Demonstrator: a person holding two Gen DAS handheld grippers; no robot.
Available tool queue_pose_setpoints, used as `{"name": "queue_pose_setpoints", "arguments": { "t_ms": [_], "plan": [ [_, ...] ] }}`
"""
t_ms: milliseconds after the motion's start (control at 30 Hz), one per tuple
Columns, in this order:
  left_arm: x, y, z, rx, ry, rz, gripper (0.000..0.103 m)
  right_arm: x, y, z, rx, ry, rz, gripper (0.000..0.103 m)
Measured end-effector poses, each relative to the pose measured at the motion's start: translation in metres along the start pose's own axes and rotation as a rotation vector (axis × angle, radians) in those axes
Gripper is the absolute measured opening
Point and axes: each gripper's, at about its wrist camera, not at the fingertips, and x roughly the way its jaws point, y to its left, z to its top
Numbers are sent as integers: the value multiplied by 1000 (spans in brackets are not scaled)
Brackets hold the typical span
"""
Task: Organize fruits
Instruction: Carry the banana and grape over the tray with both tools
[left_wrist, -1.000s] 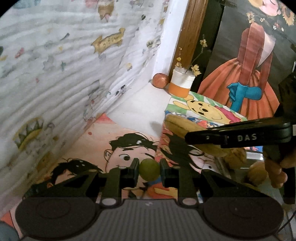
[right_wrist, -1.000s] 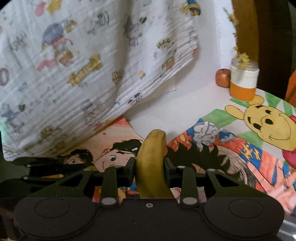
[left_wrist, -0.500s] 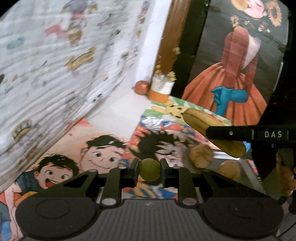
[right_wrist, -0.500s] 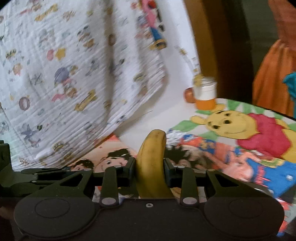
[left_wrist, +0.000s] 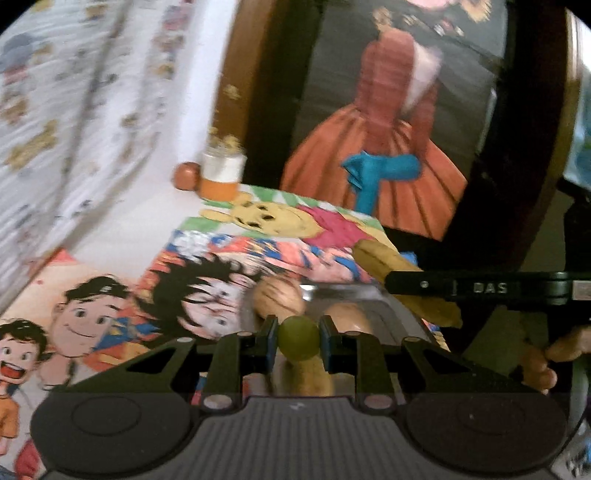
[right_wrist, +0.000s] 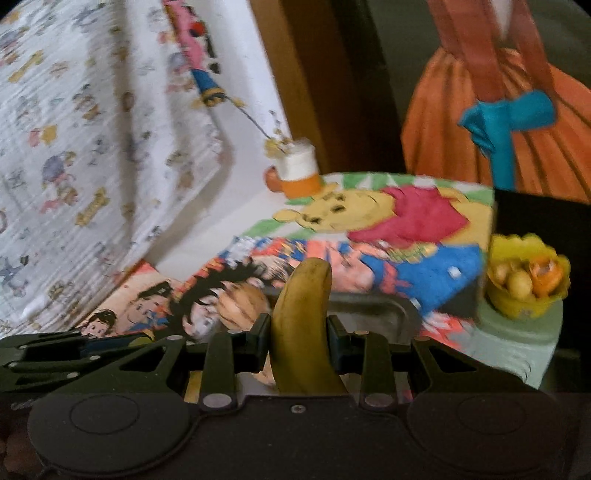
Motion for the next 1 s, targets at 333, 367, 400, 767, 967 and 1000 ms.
{"name": "queue_pose_setpoints", "arguments": {
  "t_ms": [333,367,400,767,967,1000],
  "plan": [
    [21,-34,-14,39,59,-33,26,-1,-18,-11,46,6,-10,34],
    [24,-36,-16,42,66,-31,26,0,-18,-12,47,7,-8,34],
    [26,-35,-16,44,72,-29,26,1,-19,-12,49,9,-7,34],
    [41,-44,-21,81,102,-22,26,11,-23,-18,74,30,8,34],
    [46,-44,-21,98,115,-22,26,16,-25,-19,89,36,6,34],
    [47,-44,-22,100,118,-20,26,16,-26,-20,90,35,8,34]
  ]
}}
